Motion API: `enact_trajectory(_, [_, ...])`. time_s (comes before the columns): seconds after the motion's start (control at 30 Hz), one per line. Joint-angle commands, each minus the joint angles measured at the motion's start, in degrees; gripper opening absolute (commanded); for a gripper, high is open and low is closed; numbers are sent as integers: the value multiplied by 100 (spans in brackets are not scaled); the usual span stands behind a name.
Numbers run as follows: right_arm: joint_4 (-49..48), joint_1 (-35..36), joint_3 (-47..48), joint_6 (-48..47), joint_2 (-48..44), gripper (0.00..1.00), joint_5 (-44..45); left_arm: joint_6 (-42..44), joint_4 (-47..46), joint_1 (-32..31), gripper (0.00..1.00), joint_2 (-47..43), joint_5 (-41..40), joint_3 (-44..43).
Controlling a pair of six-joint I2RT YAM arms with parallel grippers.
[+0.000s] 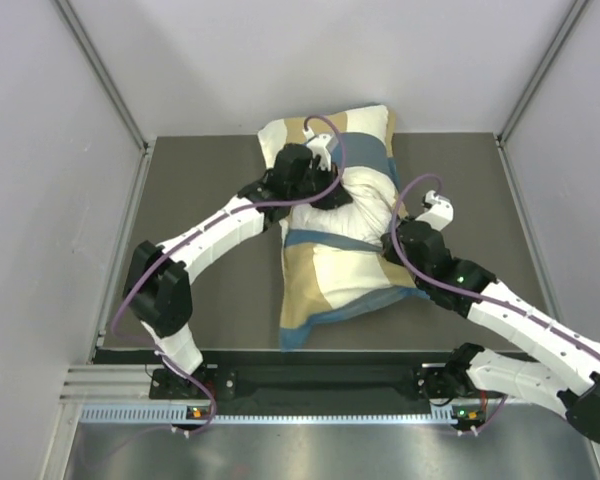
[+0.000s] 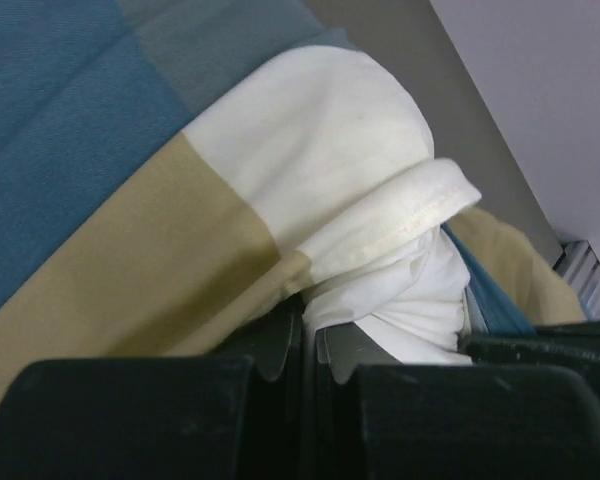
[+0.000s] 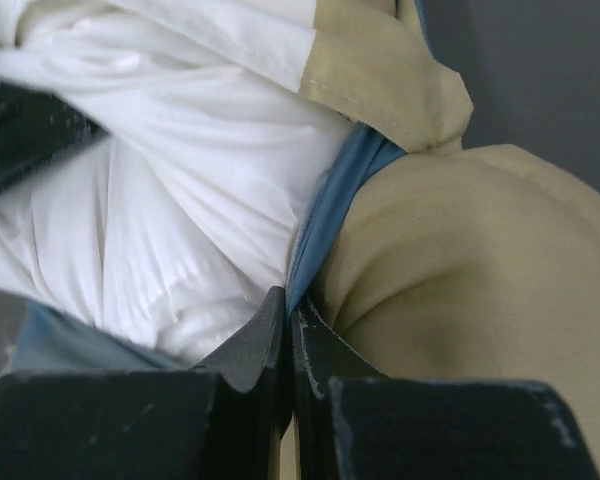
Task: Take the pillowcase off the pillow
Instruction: Pull out the pillow
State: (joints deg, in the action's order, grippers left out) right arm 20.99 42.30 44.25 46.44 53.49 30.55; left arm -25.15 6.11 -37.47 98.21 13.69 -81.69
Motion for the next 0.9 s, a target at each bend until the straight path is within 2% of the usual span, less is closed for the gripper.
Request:
enact_trajectory(0.0, [2981,540,-171,-153,30,0,-320,546,-1288,1752,0,268,-3163,-1321])
enact_trajectory(0.13, [2937,1051,-311,312,178,0,-418,555,-928,1910,0,619,-2829,-2200])
enact_trajectory(0.27, [2481,1648,-452,742,669,0,-611,528,-936,1910,0,646,-2775,-2228])
enact_trajectory(0.4, [2155,2605,-391,1288,1355,0,-664,511,-901,2015,0,699,-2741,-2290])
enact_trajectory(0.57, [1277,3213,-698,1964,1813,0,-1112,485,-875,2139,0,734,-2732,-2369])
enact_trajectory(0.87, [872,4154,-786,2642,2472,0,-1516,124,-752,2482,0,901,-2450,-2685])
